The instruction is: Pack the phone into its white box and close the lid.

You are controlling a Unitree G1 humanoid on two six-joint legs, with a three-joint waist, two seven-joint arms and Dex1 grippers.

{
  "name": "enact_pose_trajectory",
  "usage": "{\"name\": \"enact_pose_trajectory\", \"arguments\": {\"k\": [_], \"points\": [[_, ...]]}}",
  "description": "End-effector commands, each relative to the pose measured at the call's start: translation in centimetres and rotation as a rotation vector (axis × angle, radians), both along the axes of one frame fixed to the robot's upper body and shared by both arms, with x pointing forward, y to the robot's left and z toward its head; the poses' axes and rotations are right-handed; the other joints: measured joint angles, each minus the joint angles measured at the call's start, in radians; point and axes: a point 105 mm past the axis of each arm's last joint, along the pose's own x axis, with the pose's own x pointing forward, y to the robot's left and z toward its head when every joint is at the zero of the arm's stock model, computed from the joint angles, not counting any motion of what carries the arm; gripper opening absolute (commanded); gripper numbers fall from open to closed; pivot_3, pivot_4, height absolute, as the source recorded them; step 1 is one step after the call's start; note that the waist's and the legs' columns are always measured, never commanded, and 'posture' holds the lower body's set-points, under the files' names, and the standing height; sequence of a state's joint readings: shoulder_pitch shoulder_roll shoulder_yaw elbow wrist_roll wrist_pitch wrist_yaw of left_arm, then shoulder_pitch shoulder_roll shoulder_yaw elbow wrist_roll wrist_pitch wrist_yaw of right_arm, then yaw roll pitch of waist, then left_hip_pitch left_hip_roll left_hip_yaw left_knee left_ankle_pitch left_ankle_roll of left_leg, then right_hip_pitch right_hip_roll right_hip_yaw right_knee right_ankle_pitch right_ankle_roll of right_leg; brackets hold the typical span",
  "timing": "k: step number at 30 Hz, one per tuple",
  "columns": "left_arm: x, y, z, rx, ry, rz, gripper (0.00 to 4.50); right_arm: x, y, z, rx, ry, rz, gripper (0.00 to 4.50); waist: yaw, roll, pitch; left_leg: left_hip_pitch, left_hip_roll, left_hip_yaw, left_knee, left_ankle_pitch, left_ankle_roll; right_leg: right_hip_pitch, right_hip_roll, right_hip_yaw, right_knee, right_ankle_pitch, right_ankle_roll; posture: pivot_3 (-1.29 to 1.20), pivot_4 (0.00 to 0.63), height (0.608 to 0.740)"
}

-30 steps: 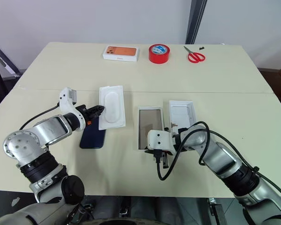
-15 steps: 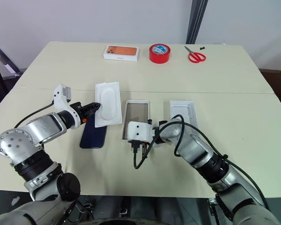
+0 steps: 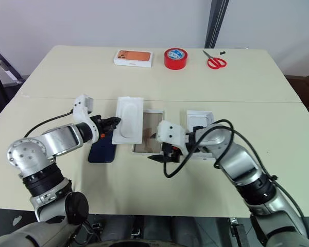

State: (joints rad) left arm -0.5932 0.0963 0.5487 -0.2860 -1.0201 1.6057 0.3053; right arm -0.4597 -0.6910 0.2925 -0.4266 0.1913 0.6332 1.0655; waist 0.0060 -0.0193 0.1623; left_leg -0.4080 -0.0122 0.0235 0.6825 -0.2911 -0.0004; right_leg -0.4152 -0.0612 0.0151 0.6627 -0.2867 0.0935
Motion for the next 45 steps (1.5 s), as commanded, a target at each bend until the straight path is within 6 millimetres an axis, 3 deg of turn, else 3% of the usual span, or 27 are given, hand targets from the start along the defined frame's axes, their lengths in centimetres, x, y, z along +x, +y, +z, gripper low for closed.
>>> {"name": "enact_pose_trajectory", "arguments": {"k": [1,13,16,21,28,30,35,36,40,45], "points": [[0.3,-1.7,0.2,0.019,0.007,-0.043,0.00,0.2,-0.5,1.3,0.025,-0.056,-0.017,3.41,-0.003,0.000,0.000,0.000,0.000,0.000,0.000,0.000,0.000,0.000,0.000,0.000,0.000,0.000,0.000,0.00,0.150,0.725],[0.6,-4.1,-0.7,0.008,0.061,-0.063,0.00,1.4,-0.7,1.5,0.046,-0.104,-0.085,3.41,0.001,0.000,0.000,0.000,0.000,0.000,0.000,0.001,-0.002,0.000,0.000,0.000,0.000,0.000,0.000,0.00,0.150,0.725],[0.5,-4.4,-0.6,-0.006,0.054,-0.072,0.98,1.7,-0.6,1.6,0.052,-0.113,-0.095,3.48,0.001,0.000,0.000,0.000,0.000,0.000,0.000,0.001,-0.002,0.000,0.000,0.000,0.000,0.000,0.000,0.00,0.150,0.725],[0.4,-4.7,0.5,-0.052,0.015,-0.092,3.48,2.6,-0.8,1.6,0.050,-0.122,-0.135,3.48,0.000,0.000,0.000,0.000,0.000,0.000,0.000,0.001,-0.002,0.000,0.000,0.000,0.000,0.000,0.000,0.00,0.150,0.725],[0.3,-3.6,2.0,-0.109,-0.049,-0.094,3.48,4.4,-0.8,2.3,0.078,-0.140,-0.205,3.48,-0.003,0.000,0.000,0.000,0.000,0.000,0.000,0.001,-0.002,0.000,0.000,0.000,0.000,0.000,0.000,0.00,0.150,0.725],[0.2,-3.0,2.4,-0.107,-0.070,-0.097,3.54,4.9,-0.6,2.7,0.099,-0.140,-0.224,2.69,-0.004,0.000,0.000,0.000,0.000,0.000,0.000,0.001,-0.002,-0.001,0.000,0.000,0.000,0.000,0.000,0.00,0.150,0.725],[0.1,-1.6,4.0,-0.125,-0.141,-0.083,3.54,5.7,0.7,3.1,0.139,-0.122,-0.242,0.20,-0.002,0.000,0.000,0.000,0.000,0.000,0.000,0.002,-0.002,-0.001,0.000,0.000,0.000,0.000,0.000,0.00,0.150,0.725],[0.0,-0.9,4.2,-0.102,-0.161,-0.071,3.54,6.0,1.1,3.0,0.142,-0.119,-0.253,0.03,-0.002,0.000,0.000,-0.001,0.000,0.000,0.000,0.002,-0.002,-0.001,0.000,0.000,0.000,0.000,0.000,0.00,0.150,0.725],[-0.7,2.3,4.5,0.060,-0.248,-0.035,3.54,7.7,2.6,2.5,0.136,-0.143,-0.328,0.03,-0.028,0.000,0.000,0.000,0.000,0.000,-0.001,0.003,-0.004,-0.002,0.000,0.000,0.001,0.000,0.000,0.00,0.150,0.725],[-3.3,4.9,3.5,0.356,-0.436,-0.152,3.54,9.8,4.6,0.7,0.099,-0.134,-0.395,0.03,-0.042,0.000,0.001,-0.001,0.000,0.001,-0.005,0.004,-0.007,-0.005,0.001,0.002,0.003,0.000,-0.001,0.00,0.150,0.725]]}}
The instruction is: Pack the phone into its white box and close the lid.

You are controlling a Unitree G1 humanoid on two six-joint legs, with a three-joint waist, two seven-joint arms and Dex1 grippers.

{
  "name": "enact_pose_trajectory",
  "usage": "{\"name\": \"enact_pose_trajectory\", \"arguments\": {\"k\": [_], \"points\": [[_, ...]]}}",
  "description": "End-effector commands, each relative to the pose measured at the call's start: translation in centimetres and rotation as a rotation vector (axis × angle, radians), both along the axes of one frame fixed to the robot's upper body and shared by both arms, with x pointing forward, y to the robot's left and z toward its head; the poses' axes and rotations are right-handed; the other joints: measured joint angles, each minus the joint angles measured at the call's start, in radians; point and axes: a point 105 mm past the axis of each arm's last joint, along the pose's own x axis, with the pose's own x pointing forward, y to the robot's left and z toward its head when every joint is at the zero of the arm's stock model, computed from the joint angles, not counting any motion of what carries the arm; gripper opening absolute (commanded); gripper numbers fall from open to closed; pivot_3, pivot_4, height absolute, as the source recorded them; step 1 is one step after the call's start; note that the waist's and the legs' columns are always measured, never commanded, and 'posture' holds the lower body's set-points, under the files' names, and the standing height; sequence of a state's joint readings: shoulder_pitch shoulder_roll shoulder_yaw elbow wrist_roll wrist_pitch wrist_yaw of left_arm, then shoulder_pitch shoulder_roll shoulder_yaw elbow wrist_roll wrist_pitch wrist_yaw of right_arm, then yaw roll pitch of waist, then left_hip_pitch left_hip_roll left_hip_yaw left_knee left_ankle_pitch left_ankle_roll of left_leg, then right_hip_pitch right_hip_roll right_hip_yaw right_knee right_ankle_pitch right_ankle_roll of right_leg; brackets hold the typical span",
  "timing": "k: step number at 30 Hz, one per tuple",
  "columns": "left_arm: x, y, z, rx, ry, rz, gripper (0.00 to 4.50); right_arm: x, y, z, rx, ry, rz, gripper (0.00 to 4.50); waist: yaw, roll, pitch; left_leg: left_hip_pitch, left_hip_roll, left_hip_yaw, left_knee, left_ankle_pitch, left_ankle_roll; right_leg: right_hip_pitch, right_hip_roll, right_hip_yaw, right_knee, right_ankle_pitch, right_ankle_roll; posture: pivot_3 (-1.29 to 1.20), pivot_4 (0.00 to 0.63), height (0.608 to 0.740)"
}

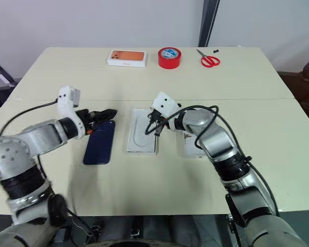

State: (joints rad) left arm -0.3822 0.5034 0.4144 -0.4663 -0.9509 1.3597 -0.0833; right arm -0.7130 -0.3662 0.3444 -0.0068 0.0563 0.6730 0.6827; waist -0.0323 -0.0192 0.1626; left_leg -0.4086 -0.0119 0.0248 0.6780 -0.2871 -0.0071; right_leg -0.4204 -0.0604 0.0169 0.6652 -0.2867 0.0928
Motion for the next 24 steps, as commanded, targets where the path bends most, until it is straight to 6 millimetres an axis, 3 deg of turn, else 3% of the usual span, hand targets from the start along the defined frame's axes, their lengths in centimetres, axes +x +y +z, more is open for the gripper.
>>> {"name": "enact_pose_trajectory", "arguments": {"k": [1,11,18,24], "points": [[-1.7,-0.3,0.6,0.181,-0.192,-0.150,3.54,1.0,1.3,-0.1,-0.048,-0.047,-0.012,0.03,-0.005,0.000,0.000,0.000,0.000,0.000,0.000,0.000,0.000,0.000,0.000,0.000,0.000,0.000,0.000,0.00,0.150,0.725],[-4.7,1.0,-2.3,0.281,-0.250,-0.280,3.54,2.4,3.8,-1.5,-0.062,-0.061,-0.029,0.03,-0.012,0.000,0.000,-0.001,0.000,0.000,-0.007,-0.003,0.006,-0.003,-0.003,0.000,-0.002,0.001,-0.002,0.00,0.150,0.725],[-5.5,1.4,-3.1,0.267,-0.240,-0.260,3.54,2.3,2.8,-2.8,-0.139,-0.052,-0.037,0.03,-0.012,0.001,0.000,-0.001,0.000,0.000,-0.011,-0.002,0.004,-0.006,-0.003,-0.001,-0.002,0.001,-0.002,0.00,0.150,0.725],[-5.4,1.5,-3.2,0.260,-0.242,-0.247,3.54,1.4,2.5,-2.4,-0.151,-0.077,0.012,0.03,-0.011,0.001,0.000,-0.001,0.000,0.000,-0.011,-0.002,0.004,-0.006,-0.003,-0.001,-0.002,0.001,-0.002,0.00,0.150,0.725]]}}
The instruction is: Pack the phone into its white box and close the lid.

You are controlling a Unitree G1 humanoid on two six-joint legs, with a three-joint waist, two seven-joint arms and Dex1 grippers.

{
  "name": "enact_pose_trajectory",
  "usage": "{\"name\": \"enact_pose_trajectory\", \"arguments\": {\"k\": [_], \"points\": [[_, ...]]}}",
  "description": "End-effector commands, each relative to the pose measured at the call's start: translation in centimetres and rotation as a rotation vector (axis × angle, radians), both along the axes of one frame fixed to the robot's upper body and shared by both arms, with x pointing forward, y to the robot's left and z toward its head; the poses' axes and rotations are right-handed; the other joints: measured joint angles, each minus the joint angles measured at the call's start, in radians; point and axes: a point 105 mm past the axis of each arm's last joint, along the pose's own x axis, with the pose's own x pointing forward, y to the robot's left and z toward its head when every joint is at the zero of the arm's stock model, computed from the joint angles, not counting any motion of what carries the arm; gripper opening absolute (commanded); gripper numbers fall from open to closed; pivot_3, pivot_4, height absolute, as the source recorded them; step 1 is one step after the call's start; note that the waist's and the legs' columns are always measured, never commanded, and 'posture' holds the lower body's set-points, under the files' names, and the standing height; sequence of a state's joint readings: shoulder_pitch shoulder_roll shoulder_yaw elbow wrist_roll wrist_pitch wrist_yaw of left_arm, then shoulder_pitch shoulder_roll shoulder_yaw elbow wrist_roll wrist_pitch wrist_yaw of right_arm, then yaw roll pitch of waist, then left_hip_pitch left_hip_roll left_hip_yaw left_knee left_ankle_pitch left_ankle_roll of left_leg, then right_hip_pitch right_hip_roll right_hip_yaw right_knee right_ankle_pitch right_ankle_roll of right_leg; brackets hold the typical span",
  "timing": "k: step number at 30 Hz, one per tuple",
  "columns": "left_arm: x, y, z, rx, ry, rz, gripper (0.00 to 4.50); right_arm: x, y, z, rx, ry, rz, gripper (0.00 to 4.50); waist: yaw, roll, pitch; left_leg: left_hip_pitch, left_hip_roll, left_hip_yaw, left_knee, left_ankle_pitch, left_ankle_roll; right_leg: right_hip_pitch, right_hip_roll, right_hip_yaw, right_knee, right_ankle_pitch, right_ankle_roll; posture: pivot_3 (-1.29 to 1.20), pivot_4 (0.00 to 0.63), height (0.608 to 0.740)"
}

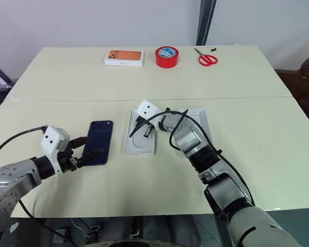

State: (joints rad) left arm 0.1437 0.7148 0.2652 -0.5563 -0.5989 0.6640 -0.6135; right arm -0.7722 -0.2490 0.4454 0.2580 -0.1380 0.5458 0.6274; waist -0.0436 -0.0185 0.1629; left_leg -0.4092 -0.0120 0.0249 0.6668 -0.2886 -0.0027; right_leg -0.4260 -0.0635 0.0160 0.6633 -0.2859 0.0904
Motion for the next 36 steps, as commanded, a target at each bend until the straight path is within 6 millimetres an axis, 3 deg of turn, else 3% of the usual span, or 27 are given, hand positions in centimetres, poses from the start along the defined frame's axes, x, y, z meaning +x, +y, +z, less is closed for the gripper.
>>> {"name": "enact_pose_trajectory", "arguments": {"k": [1,5,9,13,16,19,25,36], "points": [[0.1,0.1,1.1,-0.001,-0.056,0.008,3.54,-0.7,0.6,1.8,0.029,-0.060,0.060,0.03,0.000,0.000,0.000,0.000,0.000,0.000,0.000,0.000,0.000,0.000,0.000,0.000,0.000,0.000,0.000,0.00,0.150,0.725],[0.3,0.6,1.2,-0.018,-0.048,0.042,3.54,-3.1,0.9,4.0,0.111,-0.062,0.191,0.03,0.001,0.000,0.000,0.000,0.000,0.000,0.000,0.000,0.000,0.000,0.000,0.000,0.000,0.000,0.000,0.00,0.150,0.725],[0.6,1.3,1.0,-0.019,-0.020,0.081,3.54,-5.5,0.5,3.2,0.067,-0.005,0.287,0.03,0.001,0.000,0.000,0.000,0.000,0.000,0.000,0.000,0.000,0.000,0.000,0.000,0.000,0.000,0.000,0.00,0.150,0.725],[2.3,4.1,0.2,-0.115,0.092,0.298,3.54,-5.8,1.2,3.3,0.081,-0.003,0.278,0.03,0.000,0.000,0.000,0.001,0.000,0.000,0.000,0.000,0.001,0.001,0.000,0.000,0.001,0.000,0.000,0.00,0.150,0.725],[3.0,5.6,0.0,-0.166,0.166,0.410,4.33,-5.7,2.9,4.0,0.106,-0.011,0.267,0.00,-0.002,0.000,0.000,0.001,0.001,0.000,0.001,0.000,0.001,0.001,0.001,0.000,0.002,0.000,0.000,0.00,0.150,0.725],[3.3,5.8,-0.1,-0.223,0.244,0.446,4.44,-5.7,4.8,4.4,0.100,-0.027,0.261,0.00,0.001,-0.001,0.000,0.001,0.001,0.000,0.000,0.000,0.000,-0.001,0.002,0.000,0.002,0.000,0.000,0.00,0.150,0.725],[3.6,4.7,-1.2,-0.293,0.447,0.443,4.44,-6.4,7.8,3.7,0.036,0.001,0.278,0.00,0.005,-0.003,-0.001,0.001,0.000,-0.001,0.001,0.001,0.000,0.000,0.002,-0.001,0.003,0.000,0.000,0.00,0.150,0.725],[2.4,0.7,-3.2,-0.348,0.647,0.291,4.44,-6.4,9.6,0.3,-0.215,0.009,0.328,0.00,0.003,-0.002,-0.002,0.001,0.000,-0.001,0.001,0.005,-0.007,0.000,0.002,-0.001,0.003,0.000,0.000,0.00,0.150,0.725]]}}
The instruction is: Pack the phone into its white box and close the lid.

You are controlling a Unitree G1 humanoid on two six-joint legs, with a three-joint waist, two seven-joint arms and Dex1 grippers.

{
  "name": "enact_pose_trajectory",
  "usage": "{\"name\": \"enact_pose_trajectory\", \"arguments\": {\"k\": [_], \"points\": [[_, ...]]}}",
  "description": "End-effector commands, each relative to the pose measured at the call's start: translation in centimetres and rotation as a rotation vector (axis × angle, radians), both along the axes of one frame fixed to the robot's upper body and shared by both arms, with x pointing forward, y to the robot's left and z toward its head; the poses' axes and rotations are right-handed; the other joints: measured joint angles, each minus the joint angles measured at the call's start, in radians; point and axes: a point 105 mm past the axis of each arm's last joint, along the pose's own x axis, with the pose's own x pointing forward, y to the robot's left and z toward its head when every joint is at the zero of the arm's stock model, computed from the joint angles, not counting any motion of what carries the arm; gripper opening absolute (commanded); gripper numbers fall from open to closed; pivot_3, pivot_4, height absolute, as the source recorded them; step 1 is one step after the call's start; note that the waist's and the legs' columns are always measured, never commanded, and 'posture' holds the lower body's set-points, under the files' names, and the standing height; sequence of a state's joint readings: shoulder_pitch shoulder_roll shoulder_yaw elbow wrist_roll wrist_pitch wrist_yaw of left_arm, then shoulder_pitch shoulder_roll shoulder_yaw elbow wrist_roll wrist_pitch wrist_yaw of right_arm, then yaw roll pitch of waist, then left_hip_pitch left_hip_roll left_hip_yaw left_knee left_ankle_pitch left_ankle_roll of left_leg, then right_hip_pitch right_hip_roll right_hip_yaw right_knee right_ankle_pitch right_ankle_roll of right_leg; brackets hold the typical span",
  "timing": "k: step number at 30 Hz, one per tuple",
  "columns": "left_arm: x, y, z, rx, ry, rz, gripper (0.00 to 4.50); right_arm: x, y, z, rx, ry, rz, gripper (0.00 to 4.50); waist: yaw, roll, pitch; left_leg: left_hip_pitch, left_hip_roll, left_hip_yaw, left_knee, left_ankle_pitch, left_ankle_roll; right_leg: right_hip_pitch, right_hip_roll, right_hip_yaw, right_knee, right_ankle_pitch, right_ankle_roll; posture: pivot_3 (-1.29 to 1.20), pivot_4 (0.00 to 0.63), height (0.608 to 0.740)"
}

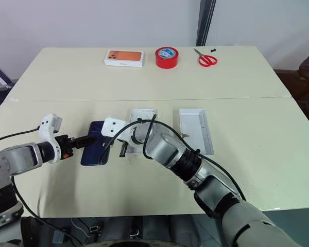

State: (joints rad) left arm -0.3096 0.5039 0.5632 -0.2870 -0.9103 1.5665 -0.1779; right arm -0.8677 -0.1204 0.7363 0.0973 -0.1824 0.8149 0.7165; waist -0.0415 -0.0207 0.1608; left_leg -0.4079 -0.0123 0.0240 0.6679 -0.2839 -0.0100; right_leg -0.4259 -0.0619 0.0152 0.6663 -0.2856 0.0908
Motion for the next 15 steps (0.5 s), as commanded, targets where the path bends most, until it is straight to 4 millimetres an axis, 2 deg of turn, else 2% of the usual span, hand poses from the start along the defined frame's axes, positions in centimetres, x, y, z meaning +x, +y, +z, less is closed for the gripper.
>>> {"name": "enact_pose_trajectory", "arguments": {"k": [1,10,15], "points": [[-1.2,-2.2,-2.2,-0.055,0.111,-0.091,4.44,-0.7,1.4,0.4,-0.035,-0.047,0.079,0.00,0.001,0.000,0.000,0.000,0.000,0.000,0.000,0.000,0.000,0.000,0.000,0.000,0.000,0.000,0.000,0.00,0.150,0.725],[-1.8,-4.7,-2.6,-0.153,0.131,-0.158,4.44,-1.2,2.6,0.1,-0.042,-0.050,0.130,0.00,0.003,0.002,-0.007,0.001,0.000,0.000,0.000,0.000,0.000,0.001,-0.001,0.000,-0.001,0.000,0.000,0.00,0.150,0.725],[-1.5,-5.5,-1.8,-0.237,0.103,-0.160,4.44,-1.2,2.5,0.1,-0.035,-0.048,0.127,0.00,0.007,0.002,-0.009,0.002,-0.001,-0.001,0.000,0.000,0.000,0.003,-0.001,0.000,-0.001,0.000,0.000,0.00,0.150,0.725]]}}
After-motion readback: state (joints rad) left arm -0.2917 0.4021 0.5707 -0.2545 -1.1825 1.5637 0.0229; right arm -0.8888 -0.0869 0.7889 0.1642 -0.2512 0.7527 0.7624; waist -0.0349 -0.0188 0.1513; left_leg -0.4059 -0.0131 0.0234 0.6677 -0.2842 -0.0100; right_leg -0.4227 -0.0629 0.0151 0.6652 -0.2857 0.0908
